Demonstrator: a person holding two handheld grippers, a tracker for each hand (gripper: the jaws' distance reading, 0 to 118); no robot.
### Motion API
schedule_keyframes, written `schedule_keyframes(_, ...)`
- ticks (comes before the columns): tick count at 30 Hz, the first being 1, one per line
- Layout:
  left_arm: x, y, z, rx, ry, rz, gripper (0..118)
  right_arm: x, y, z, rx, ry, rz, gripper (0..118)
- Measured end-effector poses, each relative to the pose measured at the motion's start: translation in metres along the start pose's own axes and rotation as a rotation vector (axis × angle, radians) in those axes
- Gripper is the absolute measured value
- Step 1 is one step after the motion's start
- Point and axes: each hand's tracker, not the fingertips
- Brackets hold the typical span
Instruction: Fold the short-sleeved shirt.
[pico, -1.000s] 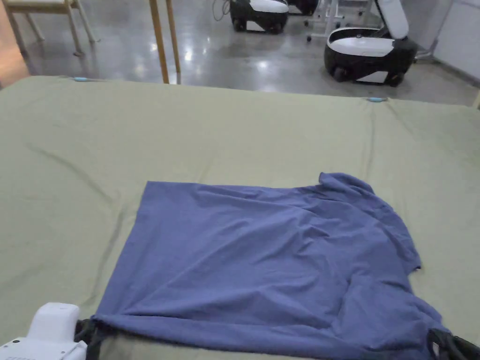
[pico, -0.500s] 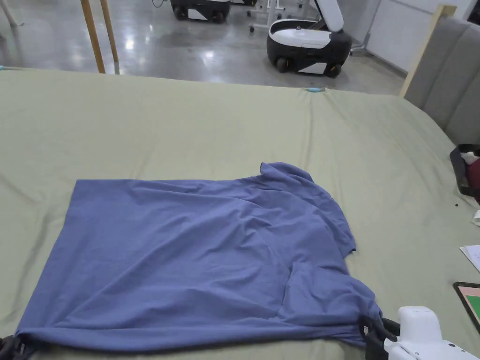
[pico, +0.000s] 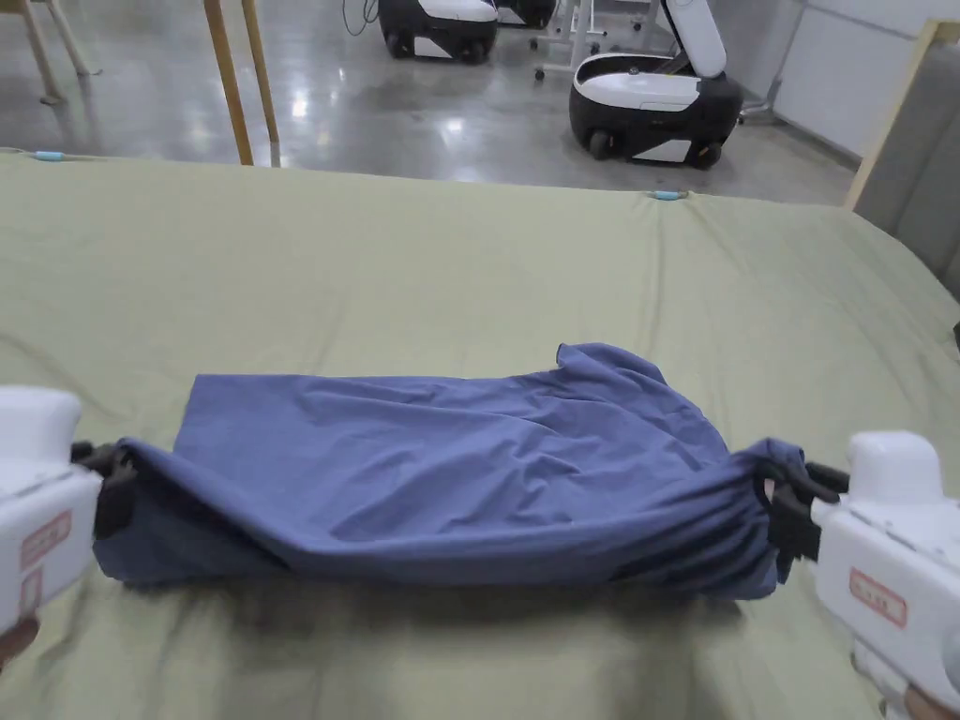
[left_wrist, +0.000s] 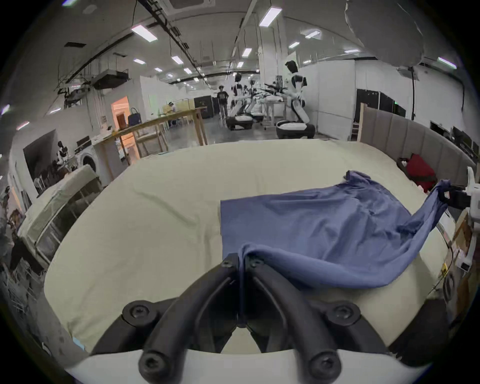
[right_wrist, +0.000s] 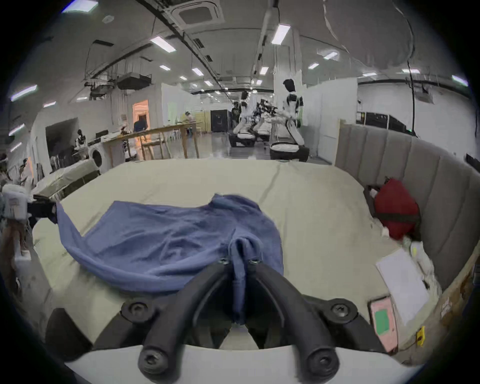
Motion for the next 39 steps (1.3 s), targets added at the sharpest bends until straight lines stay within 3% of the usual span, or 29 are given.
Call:
schedule_keyframes(5, -0.005, 0.028, -0.100, -0.227, 0.067, -0.019, 1, 0.012, 0.015, -0.090, -0.136, -0.034, -0.002, 6)
schedule_keyframes(8, -0.010, 0.020, -0.138, -0.318, 0.053, 0.028, 1, 0.021, 0.008, -0.127, -0.217, -0.036, -0.056, 6)
schedule_keyframes(9, -0.011, 0.018, -0.145, -0.329, 0.036, 0.053, 1, 0.020, 0.005, -0.131, -0.221, -0.042, -0.066, 8)
schedule_keyframes(10, -0.010, 0.016, -0.147, -0.317, 0.034, 0.051, 8, 0.021, 0.002, -0.135, -0.221, -0.043, -0.067, 21)
schedule_keyframes(11, -0.007, 0.013, -0.146, -0.302, 0.034, 0.046, 26, 0.021, 0.000, -0.136, -0.218, -0.039, -0.069, 54)
schedule_keyframes(12, -0.005, 0.012, -0.143, -0.283, 0.040, 0.043, 80, 0.022, -0.003, -0.135, -0.207, -0.034, -0.071, 104)
schedule_keyframes(13, -0.003, 0.012, -0.137, -0.270, 0.054, 0.030, 114, 0.022, -0.005, -0.129, -0.204, -0.034, -0.066, 113)
schedule_keyframes(14, -0.002, 0.011, -0.129, -0.250, 0.054, 0.025, 117, 0.023, -0.006, -0.122, -0.208, -0.018, -0.065, 110)
schedule_keyframes(15, -0.001, 0.007, -0.110, -0.199, 0.047, 0.027, 109, 0.022, -0.008, -0.108, -0.164, 0.026, -0.068, 110)
schedule_keyframes(20, 0.018, -0.037, -0.003, 0.026, 0.014, 0.001, 109, -0.002, -0.039, -0.012, -0.024, 0.052, -0.055, 110)
schedule_keyframes(23, 0.028, -0.083, 0.035, 0.051, 0.038, 0.003, 109, -0.024, -0.073, 0.031, -0.033, 0.027, 0.002, 109)
schedule_keyframes(24, 0.031, -0.096, 0.046, 0.048, 0.035, 0.008, 104, -0.027, -0.082, 0.041, -0.034, 0.035, -0.003, 97)
schedule_keyframes(25, 0.034, -0.110, 0.055, 0.040, 0.007, 0.029, 87, -0.032, -0.090, 0.050, -0.034, 0.047, -0.015, 69)
schedule_keyframes(26, 0.035, -0.122, 0.062, 0.053, -0.038, 0.053, 41, -0.035, -0.095, 0.056, -0.042, 0.039, -0.060, 34)
schedule_keyframes(27, 0.037, -0.131, 0.063, 0.011, -0.043, 0.064, 0, -0.038, -0.101, 0.059, -0.053, 0.023, -0.088, 9)
schedule_keyframes(28, 0.037, -0.143, 0.064, -0.070, 0.020, 0.073, 0, -0.040, -0.105, 0.064, -0.046, 0.027, -0.081, 9)
schedule_keyframes(30, 0.030, -0.151, 0.065, -0.055, -0.036, 0.104, 0, -0.044, -0.108, 0.067, -0.046, 0.058, -0.071, 9)
schedule_keyframes(36, 0.009, -0.143, 0.053, -0.061, -0.004, 0.150, 0, -0.047, -0.105, 0.072, -0.048, 0.049, -0.056, 9)
schedule_keyframes(37, 0.005, -0.140, 0.049, -0.061, -0.002, 0.158, 13, -0.047, -0.105, 0.072, -0.048, 0.048, -0.056, 9)
schedule_keyframes(38, 0.004, -0.134, 0.042, -0.063, 0.002, 0.170, 40, -0.046, -0.105, 0.072, -0.050, 0.047, -0.057, 9)
schedule_keyframes(39, 0.003, -0.129, 0.035, -0.072, 0.018, 0.176, 96, -0.045, -0.105, 0.071, -0.053, 0.047, -0.058, 9)
